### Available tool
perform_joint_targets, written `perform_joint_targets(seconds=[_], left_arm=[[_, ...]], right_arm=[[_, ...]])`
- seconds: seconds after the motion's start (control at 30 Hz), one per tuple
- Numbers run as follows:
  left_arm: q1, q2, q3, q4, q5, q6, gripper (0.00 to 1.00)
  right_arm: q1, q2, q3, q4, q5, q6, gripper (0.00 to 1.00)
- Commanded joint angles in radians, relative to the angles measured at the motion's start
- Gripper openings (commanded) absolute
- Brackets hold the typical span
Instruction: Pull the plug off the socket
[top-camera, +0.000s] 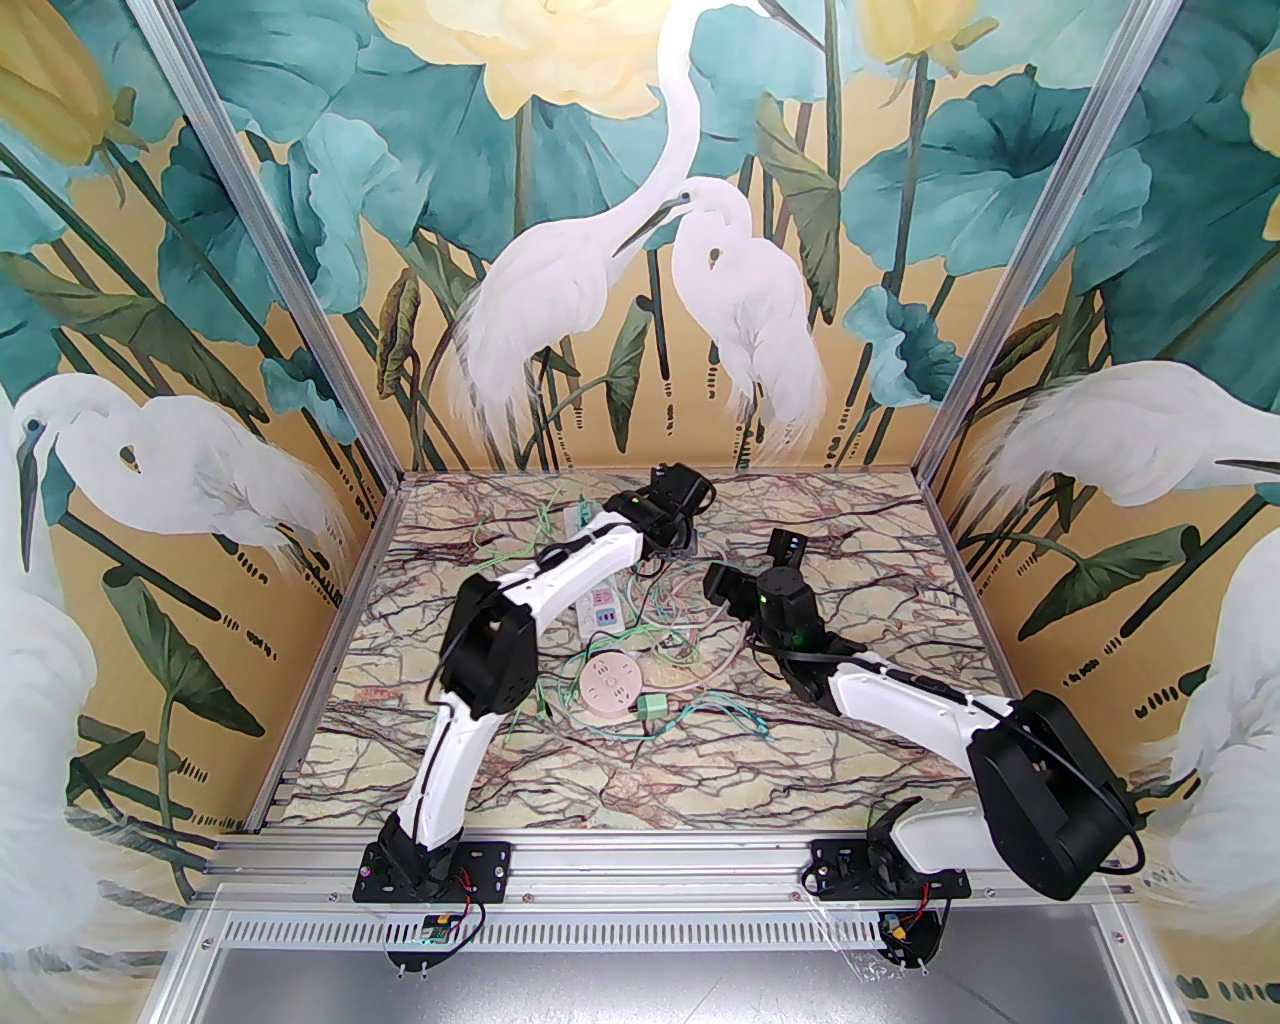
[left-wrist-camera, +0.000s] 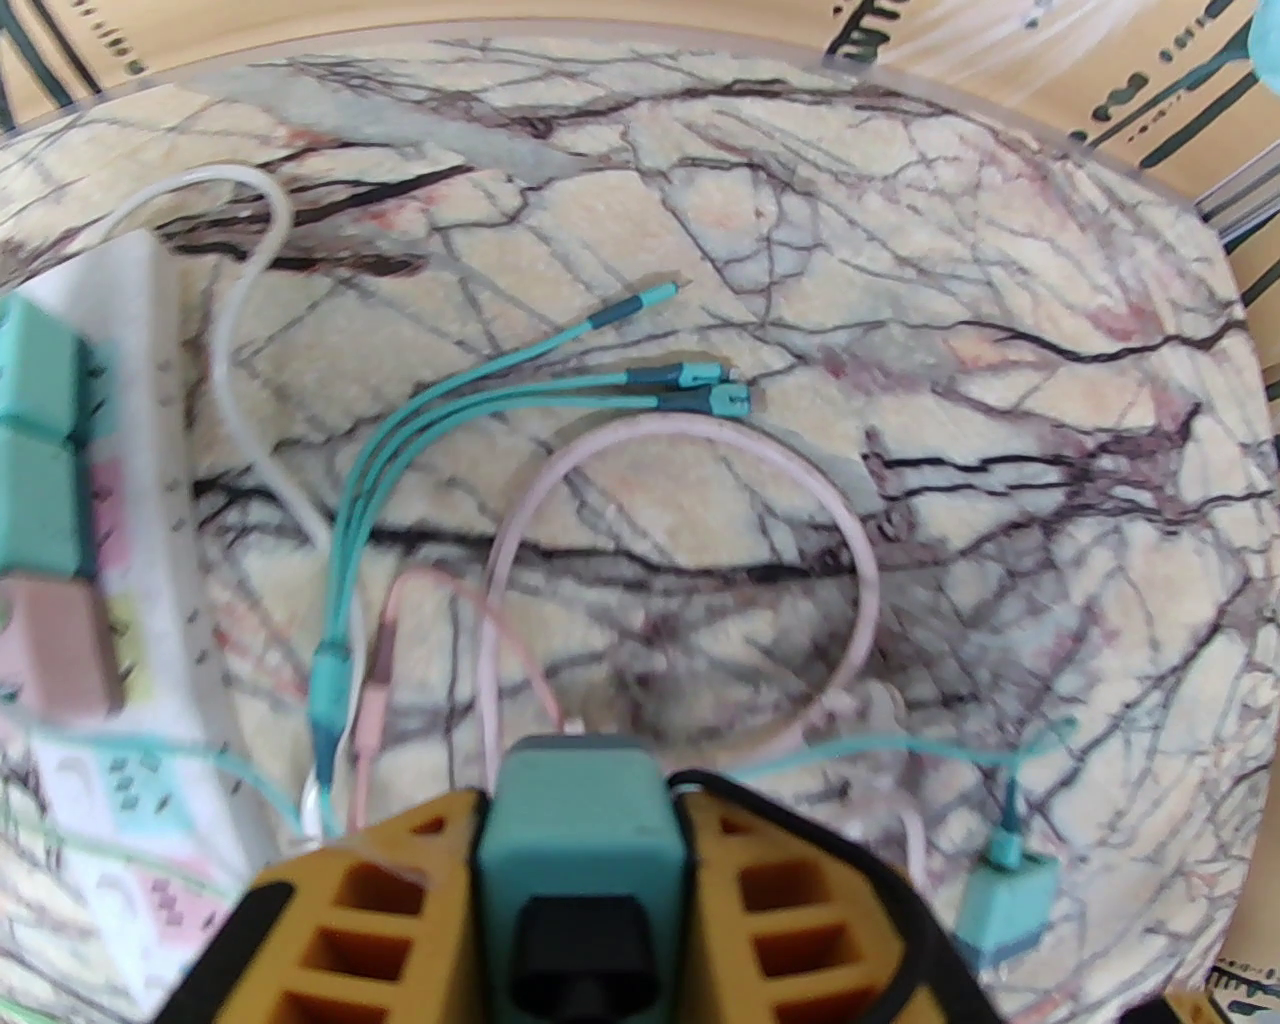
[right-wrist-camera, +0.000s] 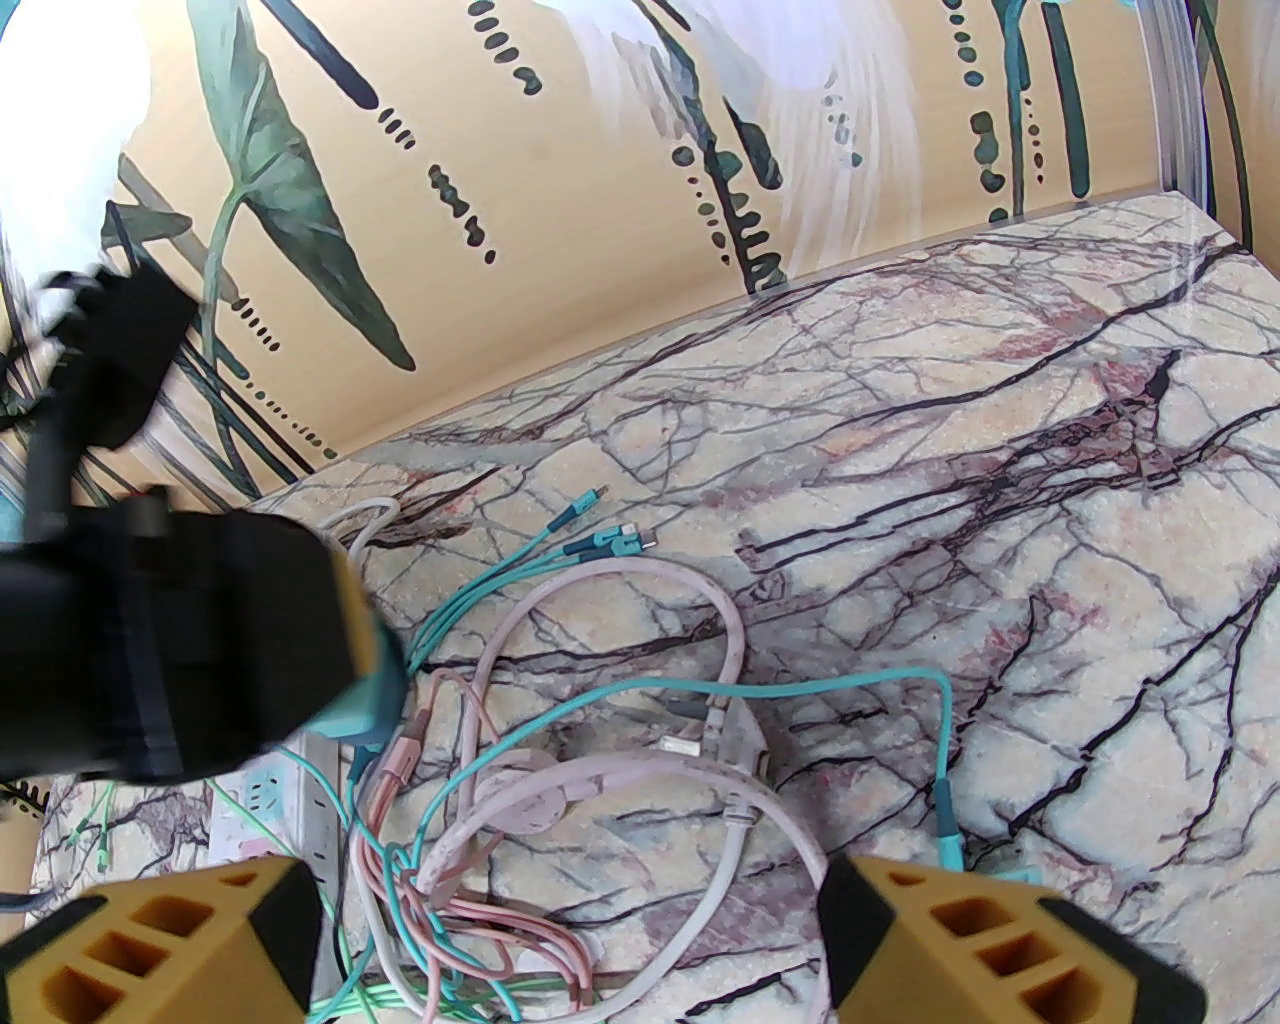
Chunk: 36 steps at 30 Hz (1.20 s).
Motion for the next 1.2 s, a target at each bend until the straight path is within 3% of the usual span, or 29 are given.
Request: perform_joint_targets(seconds=[0.0, 0.23, 0.47, 0.63, 0.77, 0.83, 0.93, 1.0, 1.17], left_arm=[[0.002, 0.075, 0.094, -0.03, 0.047, 0.031, 0.29], [0.003, 0.092, 0.094, -0.067, 0.055, 0.018, 0.42], [0.003, -0.025, 0.046, -0.093, 0.004, 0.031, 0.72], [0.004, -0.174, -0.073, -0.063, -0.024, 0.045, 0.76], [0.023, -0.358, -0.329, 0.05, -0.013, 0.016, 0.79], [0.048, -0.462, -0.482, 0.117, 0.013, -0.015, 0.8], [0.101, -0.623, -0.713, 0.209, 0.039, -0.057, 0.99], [0.138, -0.726, -0.843, 0.239, 0.05, -0.069, 0.99], [0.214, -0.92, -1.095, 0.294, 0.037, -0.105, 1.0]], right_arm=[[0.002, 0.002, 0.0, 0.012, 0.021, 0.017, 0.9], [0.002, 0.014, 0.003, 0.017, 0.0, 0.018, 0.9], [0.003, 0.043, 0.018, 0.018, -0.034, 0.02, 0.91], [0.002, 0.069, 0.034, 0.034, -0.093, -0.008, 0.89], [0.003, 0.095, 0.061, 0.043, -0.179, -0.047, 0.83], [0.004, 0.11, 0.083, 0.035, -0.231, -0.062, 0.75], [0.025, 0.133, 0.117, 0.019, -0.275, -0.087, 0.66], [0.063, 0.157, 0.157, -0.009, -0.27, -0.115, 0.6], [0.176, 0.272, 0.348, -0.15, -0.238, -0.156, 0.56]])
